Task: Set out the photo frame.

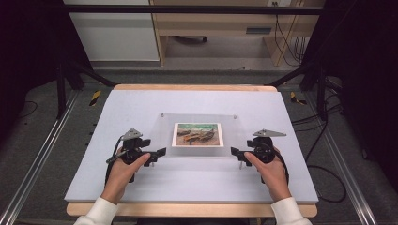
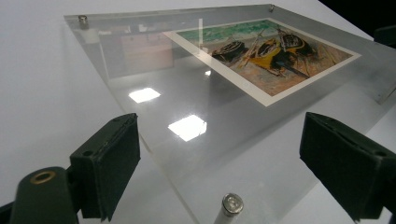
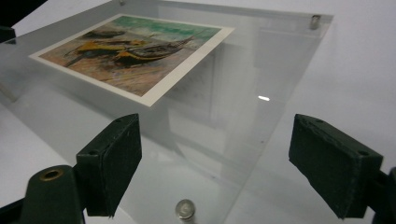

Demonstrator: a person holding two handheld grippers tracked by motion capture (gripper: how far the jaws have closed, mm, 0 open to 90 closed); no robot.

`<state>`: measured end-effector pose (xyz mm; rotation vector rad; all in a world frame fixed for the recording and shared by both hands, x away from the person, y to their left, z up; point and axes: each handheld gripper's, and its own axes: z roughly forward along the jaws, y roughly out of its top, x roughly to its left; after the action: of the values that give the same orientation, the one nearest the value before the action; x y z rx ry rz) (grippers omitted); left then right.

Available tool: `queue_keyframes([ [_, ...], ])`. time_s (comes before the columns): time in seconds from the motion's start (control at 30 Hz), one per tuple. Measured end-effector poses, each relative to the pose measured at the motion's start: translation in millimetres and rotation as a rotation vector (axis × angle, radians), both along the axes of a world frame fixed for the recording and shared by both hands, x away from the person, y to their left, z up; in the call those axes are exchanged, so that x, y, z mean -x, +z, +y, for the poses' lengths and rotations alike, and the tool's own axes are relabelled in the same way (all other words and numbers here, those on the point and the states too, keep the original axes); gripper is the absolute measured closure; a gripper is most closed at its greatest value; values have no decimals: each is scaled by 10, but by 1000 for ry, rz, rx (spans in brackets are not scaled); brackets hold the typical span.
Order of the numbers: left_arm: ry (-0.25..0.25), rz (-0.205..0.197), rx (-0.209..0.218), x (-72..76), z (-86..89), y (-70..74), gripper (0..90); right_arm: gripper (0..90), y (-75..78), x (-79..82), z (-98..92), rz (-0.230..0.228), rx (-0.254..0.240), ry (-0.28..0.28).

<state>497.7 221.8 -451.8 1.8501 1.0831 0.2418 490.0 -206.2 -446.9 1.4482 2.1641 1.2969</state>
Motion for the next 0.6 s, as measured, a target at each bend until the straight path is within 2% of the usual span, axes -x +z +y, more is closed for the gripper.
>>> queue_keyframes([
  [0.07,8,19,24,-14,14,-21,118,157,-23,-10,20,15,-31,8],
  [0.2,28,71,82,-50,40,-70,118,132,-36,-23,60,24,-35,-8],
  [0.3,21,82,97,-63,66,-88,123,135,-53,-24,49,11,-42,-4],
  [0.37,20,92,113,-63,76,-103,123,135,-59,-28,29,37,-62,-6],
  [0.47,-7,117,148,-61,75,-126,126,137,-86,-34,-12,62,-105,1],
  [0.6,-2,118,162,-68,61,-140,130,136,-100,-41,-31,77,-123,5],
])
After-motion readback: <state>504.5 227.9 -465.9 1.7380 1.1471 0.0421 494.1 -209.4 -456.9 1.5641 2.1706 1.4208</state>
